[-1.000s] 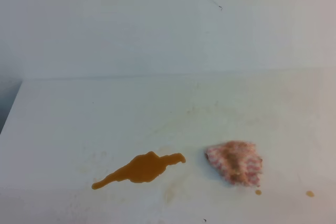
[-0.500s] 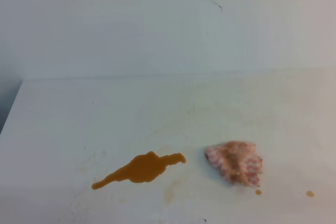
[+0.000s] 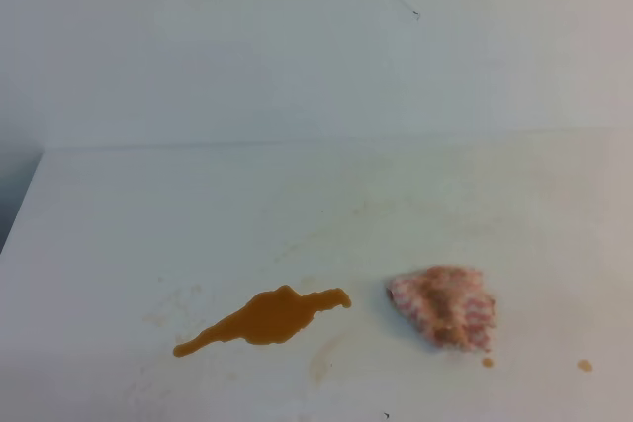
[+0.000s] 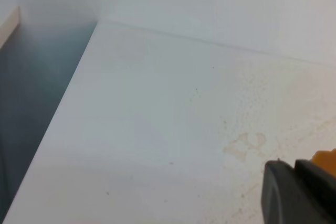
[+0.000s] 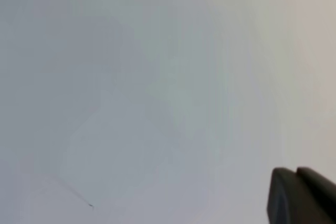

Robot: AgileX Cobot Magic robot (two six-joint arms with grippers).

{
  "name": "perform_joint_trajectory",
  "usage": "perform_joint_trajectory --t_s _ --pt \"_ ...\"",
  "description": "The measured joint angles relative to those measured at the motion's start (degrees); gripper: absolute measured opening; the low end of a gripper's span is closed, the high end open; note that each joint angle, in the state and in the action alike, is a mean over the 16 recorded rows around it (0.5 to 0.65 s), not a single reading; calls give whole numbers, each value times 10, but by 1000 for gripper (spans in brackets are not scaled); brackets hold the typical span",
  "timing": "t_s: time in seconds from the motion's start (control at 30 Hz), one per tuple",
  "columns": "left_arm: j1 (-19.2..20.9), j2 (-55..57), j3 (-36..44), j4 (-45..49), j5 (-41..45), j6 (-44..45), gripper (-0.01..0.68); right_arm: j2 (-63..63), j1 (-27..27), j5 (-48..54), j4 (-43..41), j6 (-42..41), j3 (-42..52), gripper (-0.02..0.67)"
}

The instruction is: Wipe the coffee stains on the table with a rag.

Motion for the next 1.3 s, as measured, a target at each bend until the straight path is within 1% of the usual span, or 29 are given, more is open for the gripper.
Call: perform_joint_trajectory --t_s 0.1,0.27,0.5,0.67,0.83,1.07,1.2,1.3 --pt "0 0 0 0 -1 0 0 19 0 45 8 1 -45 -3" --pt "0 0 0 0 -1 0 0 84 0 153 16 2 -138 -3" --pt "0 0 0 0 -1 0 0 236 0 321 29 -21 -269 -3" --pt "0 0 0 -1 -2 0 0 348 0 414 75 -53 -340 -3" --pt "0 0 0 -2 -3 0 0 447 1 477 149 -115 -378 -3" --pt "0 0 0 -3 -3 0 0 577 9 534 251 -203 -398 5" --pt "0 0 0 -3 -2 0 0 654 28 562 273 -241 -415 37" --pt "0 0 0 -3 -2 0 0 710 52 574 267 -250 -436 74"
